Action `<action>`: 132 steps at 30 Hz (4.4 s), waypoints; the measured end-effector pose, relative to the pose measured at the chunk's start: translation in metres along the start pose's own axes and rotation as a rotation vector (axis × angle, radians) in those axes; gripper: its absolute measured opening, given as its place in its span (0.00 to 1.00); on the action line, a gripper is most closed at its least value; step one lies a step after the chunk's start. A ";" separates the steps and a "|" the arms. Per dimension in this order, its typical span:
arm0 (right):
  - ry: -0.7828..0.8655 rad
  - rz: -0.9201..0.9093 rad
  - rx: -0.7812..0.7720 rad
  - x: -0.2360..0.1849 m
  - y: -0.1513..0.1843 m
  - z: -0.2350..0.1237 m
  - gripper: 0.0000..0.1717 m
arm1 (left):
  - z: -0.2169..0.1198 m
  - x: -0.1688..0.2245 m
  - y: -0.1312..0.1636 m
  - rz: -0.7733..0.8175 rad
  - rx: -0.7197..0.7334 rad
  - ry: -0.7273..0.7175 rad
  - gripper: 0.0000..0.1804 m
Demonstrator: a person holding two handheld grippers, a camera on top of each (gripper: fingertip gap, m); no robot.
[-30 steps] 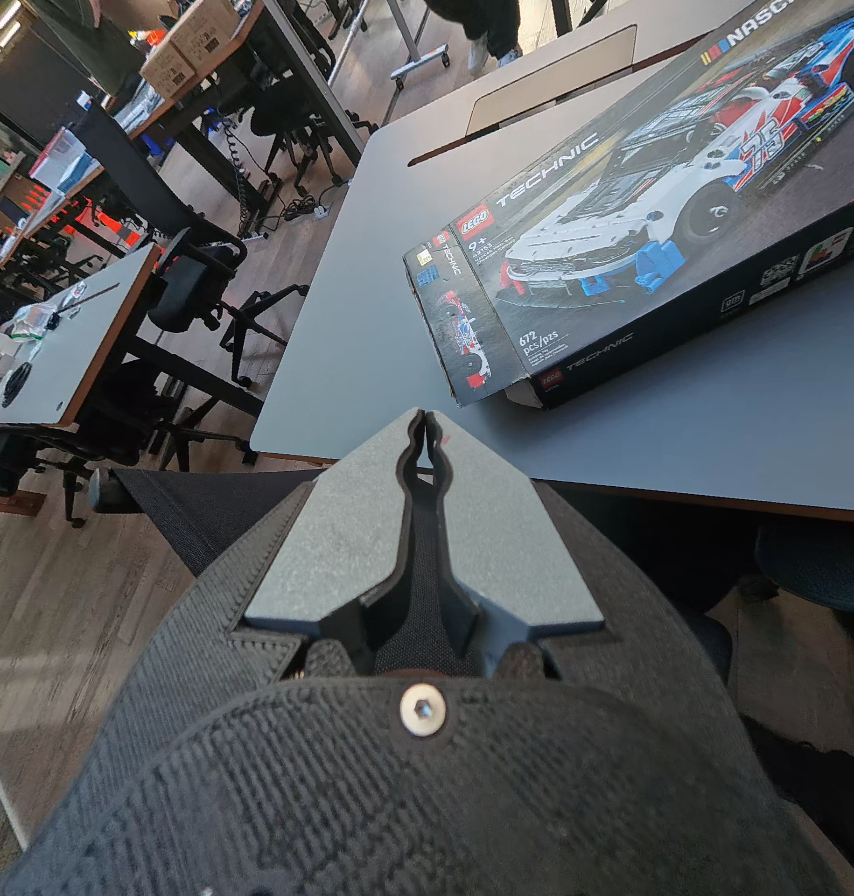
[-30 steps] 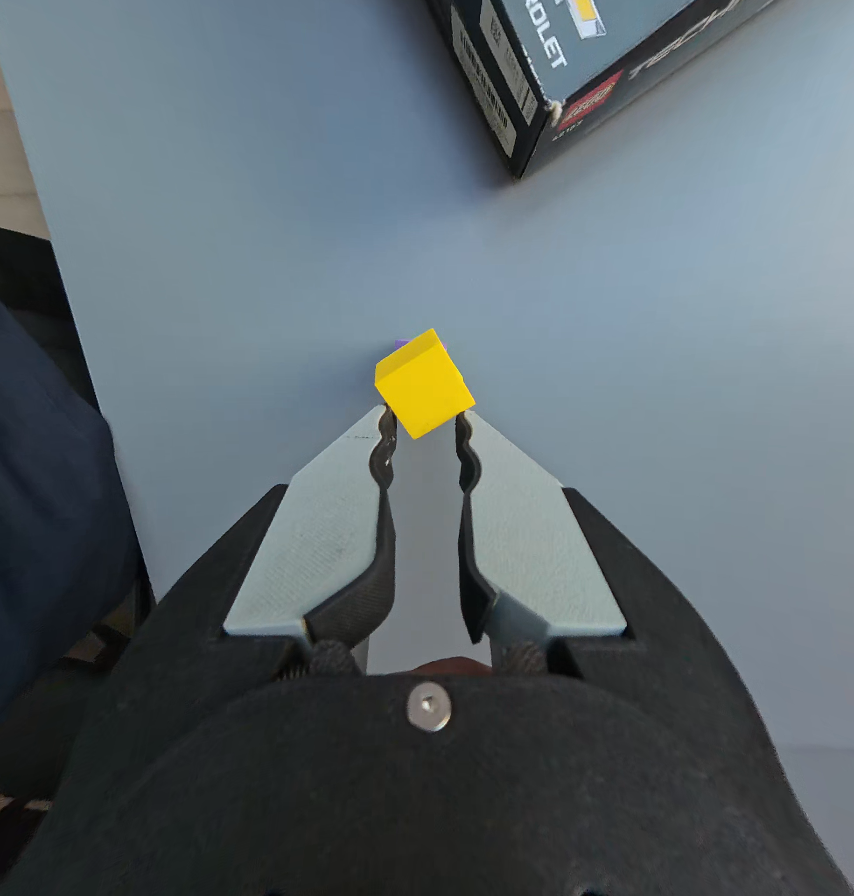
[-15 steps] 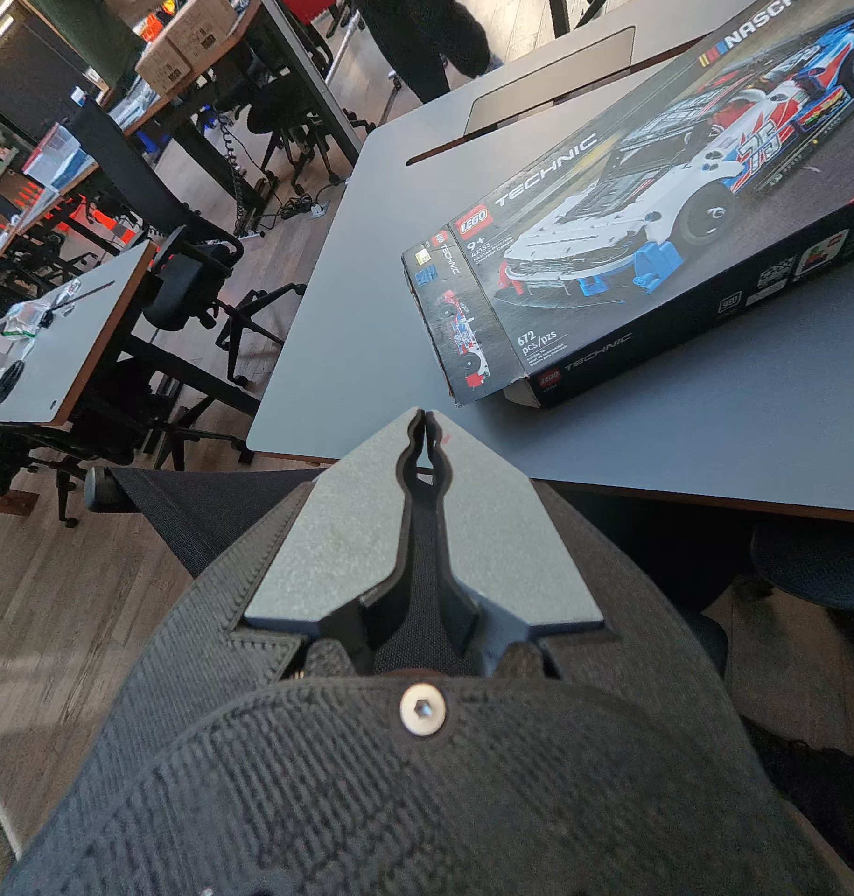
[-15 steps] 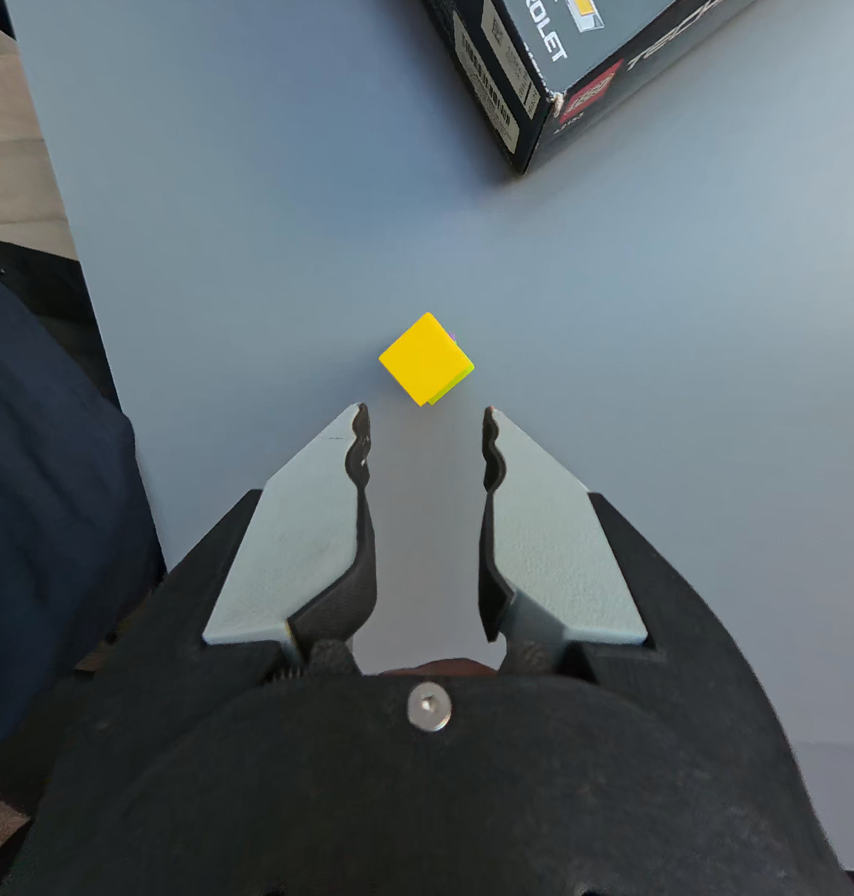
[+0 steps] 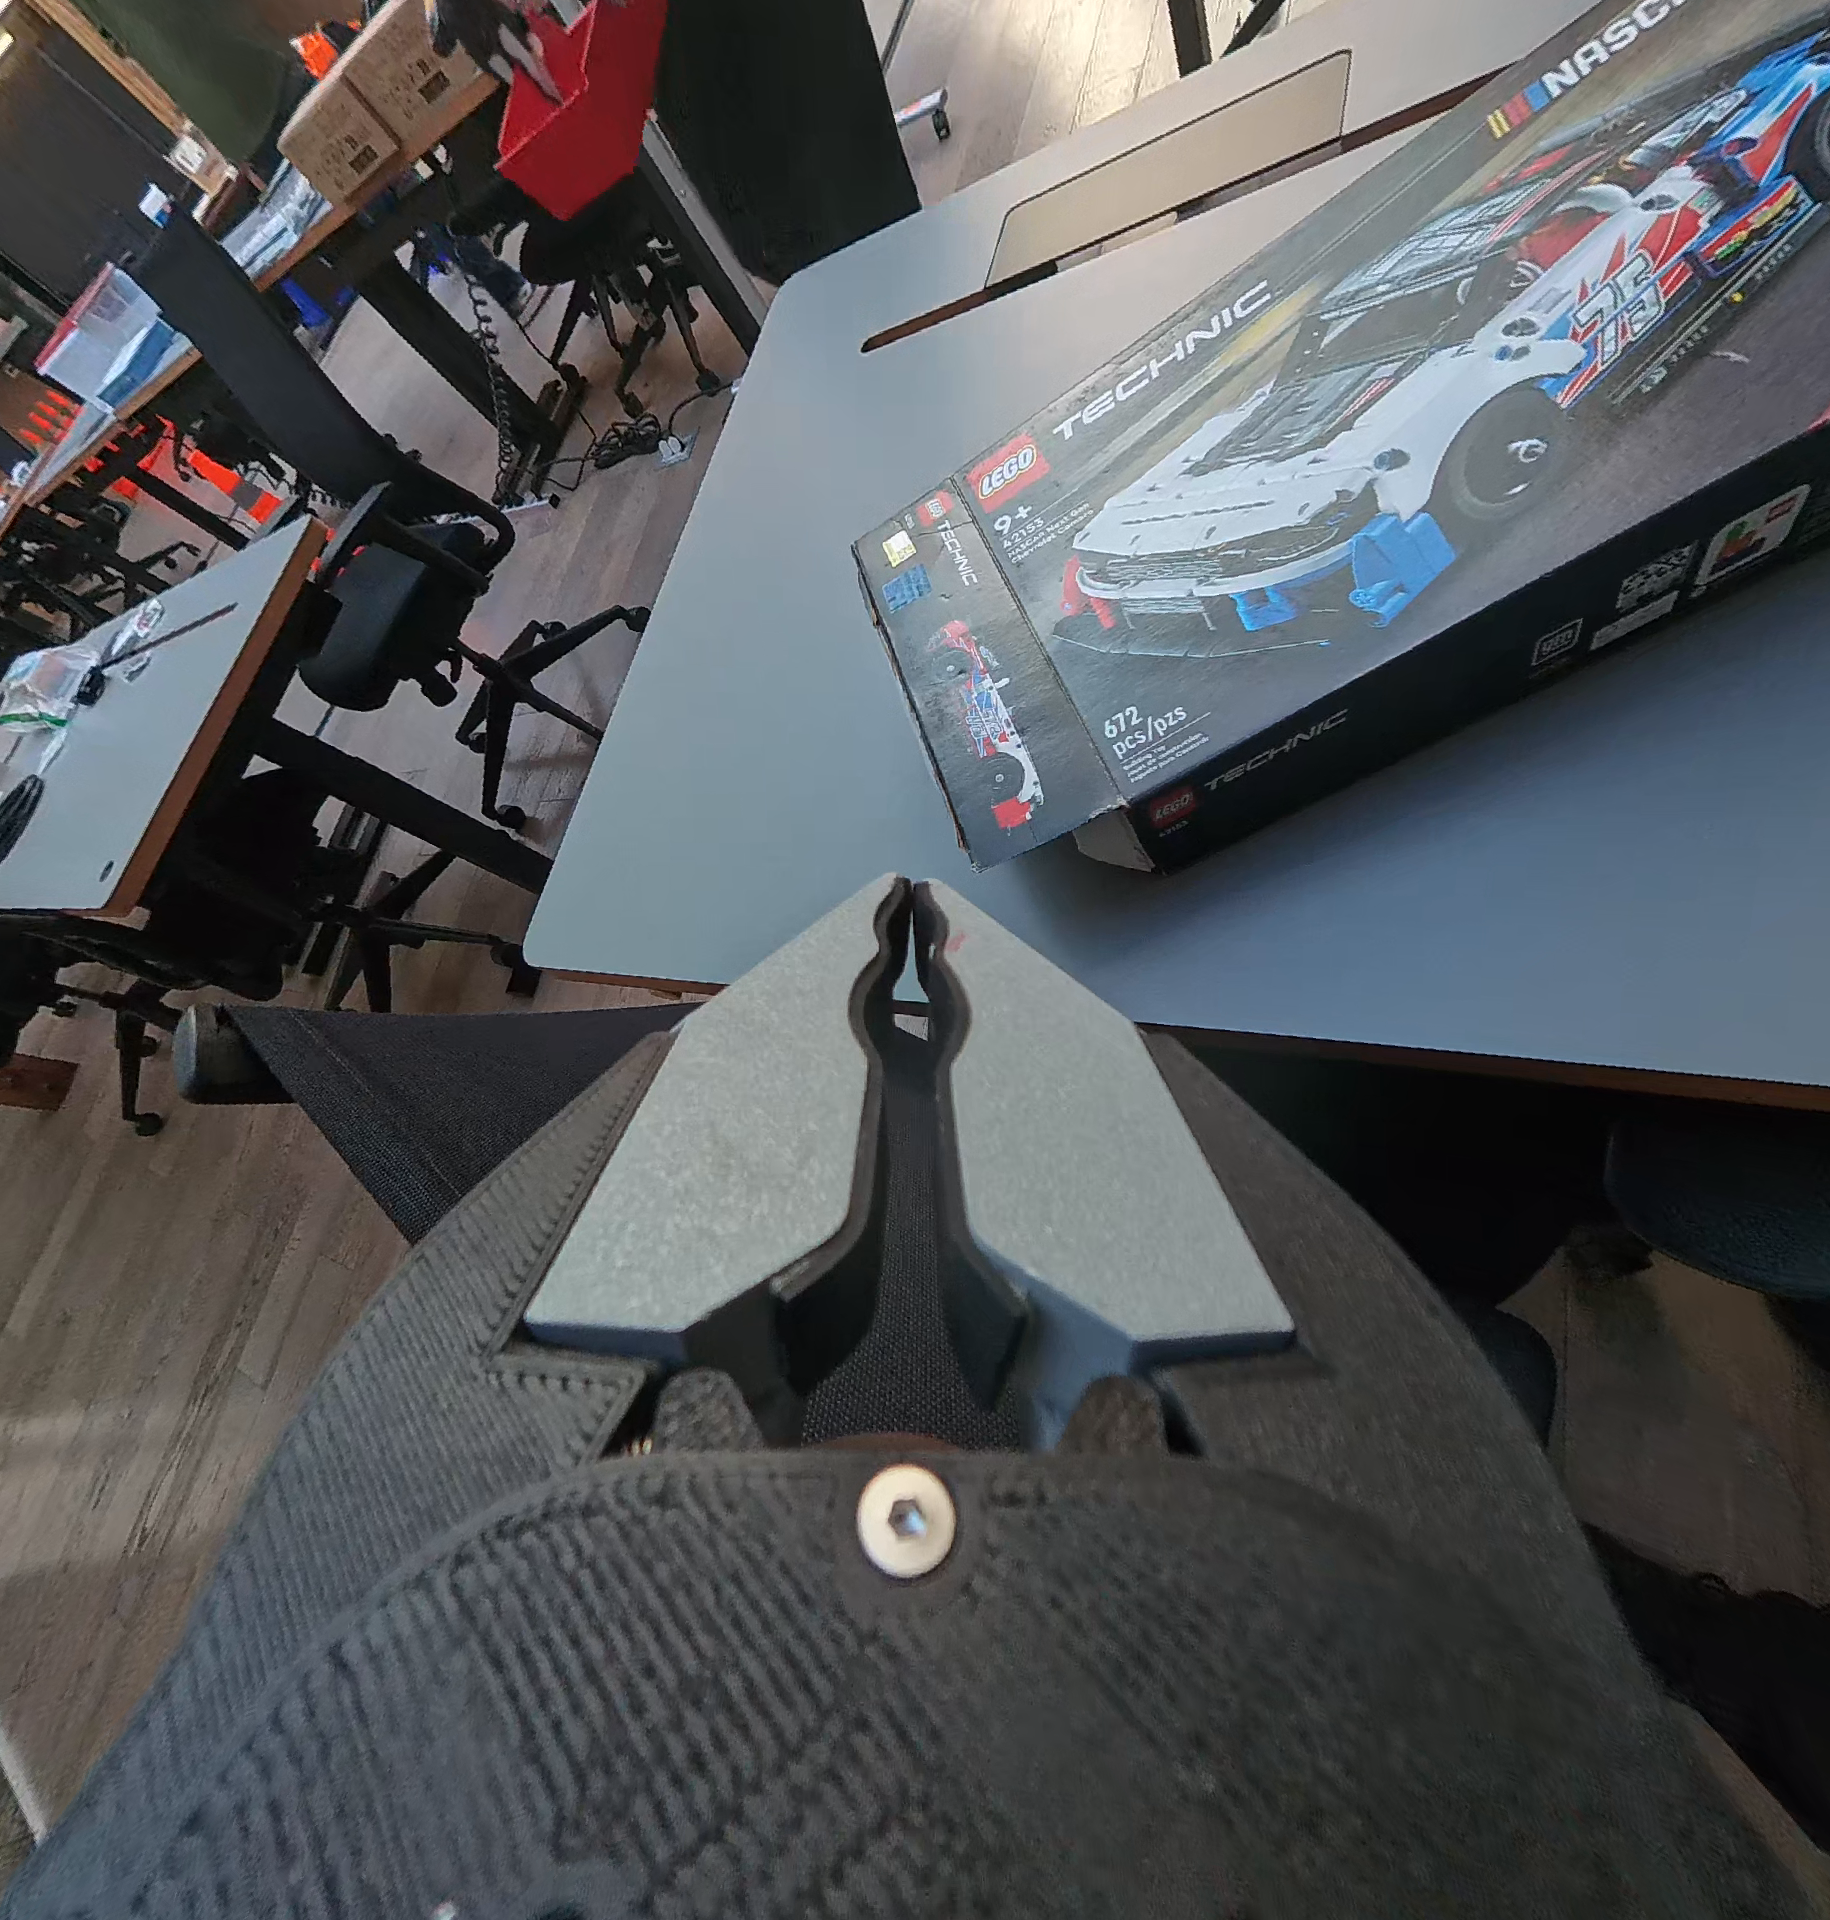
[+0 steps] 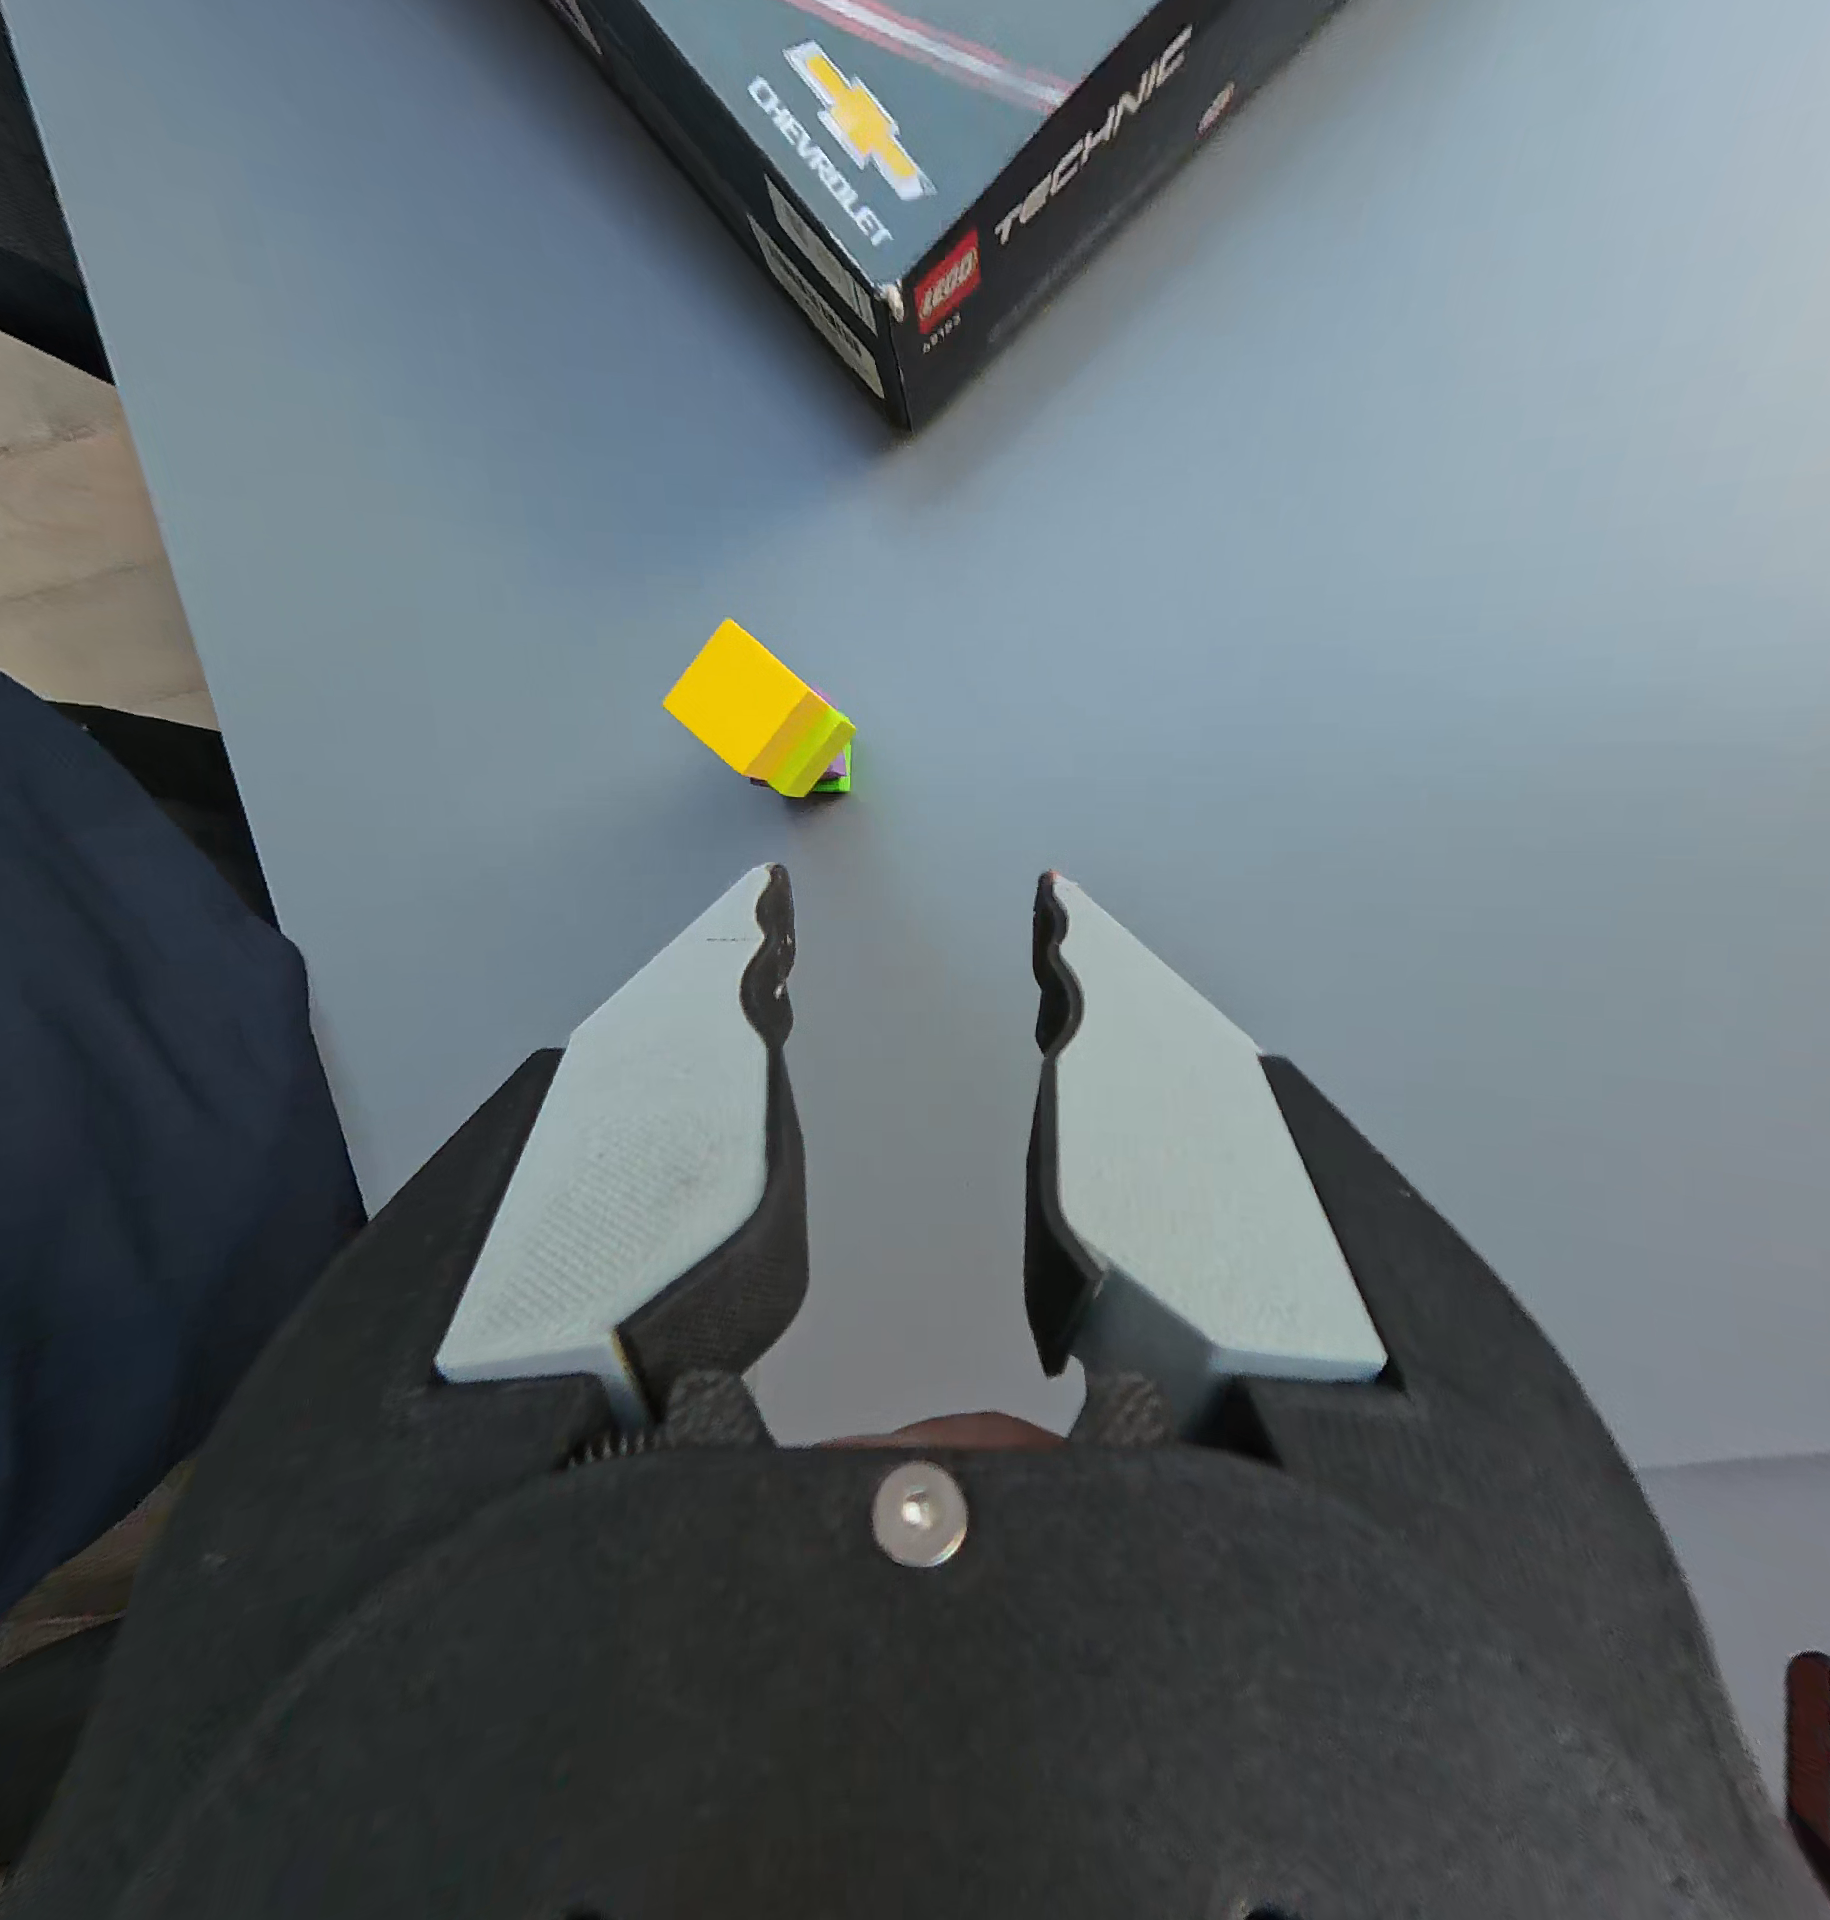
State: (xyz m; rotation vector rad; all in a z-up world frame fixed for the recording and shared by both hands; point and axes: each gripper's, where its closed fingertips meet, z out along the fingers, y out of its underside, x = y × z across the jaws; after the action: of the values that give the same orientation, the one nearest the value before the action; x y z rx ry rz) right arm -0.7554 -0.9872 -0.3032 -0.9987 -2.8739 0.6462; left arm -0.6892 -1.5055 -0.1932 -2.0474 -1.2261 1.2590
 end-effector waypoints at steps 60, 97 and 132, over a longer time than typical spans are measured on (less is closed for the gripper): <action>-0.119 0.455 0.095 -0.021 0.022 0.088 0.02 | 0.000 0.000 0.003 0.023 -0.019 -0.005 0.00; -0.255 0.336 -0.107 -0.272 -0.021 0.106 0.10 | -0.039 0.178 0.023 0.155 -0.169 1.148 0.24; 0.016 0.172 0.314 -0.087 0.038 0.060 0.10 | -0.004 0.332 -0.046 -0.108 -0.278 0.909 0.06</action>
State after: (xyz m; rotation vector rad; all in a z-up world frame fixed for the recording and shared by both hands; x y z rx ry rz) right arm -0.6738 -1.0350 -0.3634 -1.1972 -2.5779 1.0551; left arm -0.6427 -1.1976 -0.3161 -2.2744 -1.0454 0.0251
